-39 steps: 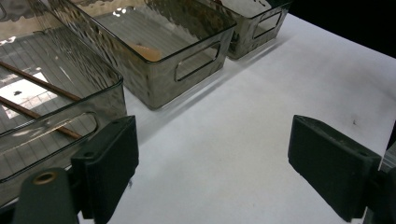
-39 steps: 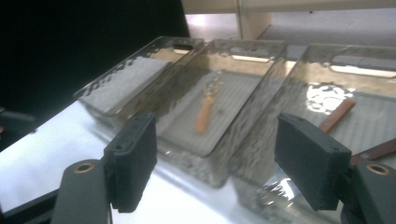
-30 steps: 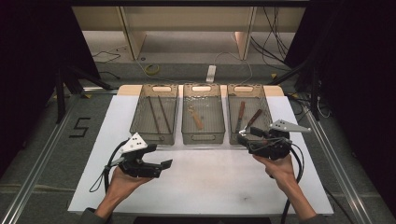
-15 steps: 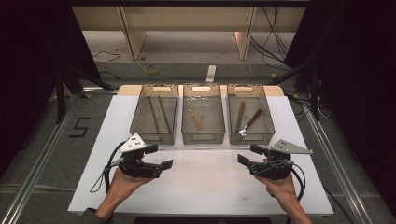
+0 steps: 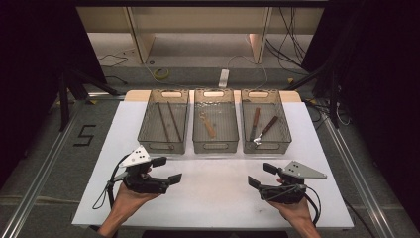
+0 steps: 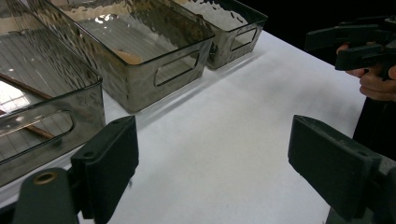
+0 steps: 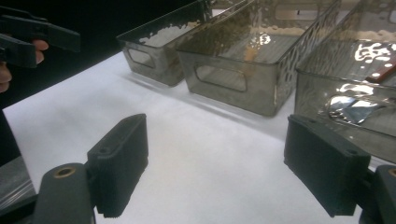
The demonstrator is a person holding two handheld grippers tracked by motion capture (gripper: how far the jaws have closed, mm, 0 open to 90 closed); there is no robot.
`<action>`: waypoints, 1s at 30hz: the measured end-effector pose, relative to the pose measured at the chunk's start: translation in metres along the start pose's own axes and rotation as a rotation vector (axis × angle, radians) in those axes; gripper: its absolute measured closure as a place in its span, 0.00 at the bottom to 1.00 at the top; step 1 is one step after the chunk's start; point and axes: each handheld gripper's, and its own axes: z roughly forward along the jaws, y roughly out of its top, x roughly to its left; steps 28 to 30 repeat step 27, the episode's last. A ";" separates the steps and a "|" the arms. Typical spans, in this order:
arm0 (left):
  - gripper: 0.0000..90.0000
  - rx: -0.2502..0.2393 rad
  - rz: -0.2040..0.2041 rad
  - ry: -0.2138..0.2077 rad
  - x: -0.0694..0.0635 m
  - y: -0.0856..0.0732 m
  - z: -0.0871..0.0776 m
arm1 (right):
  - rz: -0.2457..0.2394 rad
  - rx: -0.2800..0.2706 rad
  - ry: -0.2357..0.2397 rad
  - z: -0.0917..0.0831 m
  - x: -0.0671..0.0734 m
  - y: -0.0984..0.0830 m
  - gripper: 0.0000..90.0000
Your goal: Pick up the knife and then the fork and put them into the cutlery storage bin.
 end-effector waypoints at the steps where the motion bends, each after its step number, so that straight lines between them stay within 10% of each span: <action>1: 0.18 0.001 -0.002 -0.001 0.000 -0.001 0.000 | 0.001 -0.003 -0.002 0.000 0.000 0.000 0.25; 30: 0.18 0.000 0.008 -0.005 -0.003 -0.002 0.001 | -0.007 -0.018 -0.021 -0.003 0.000 0.001 0.22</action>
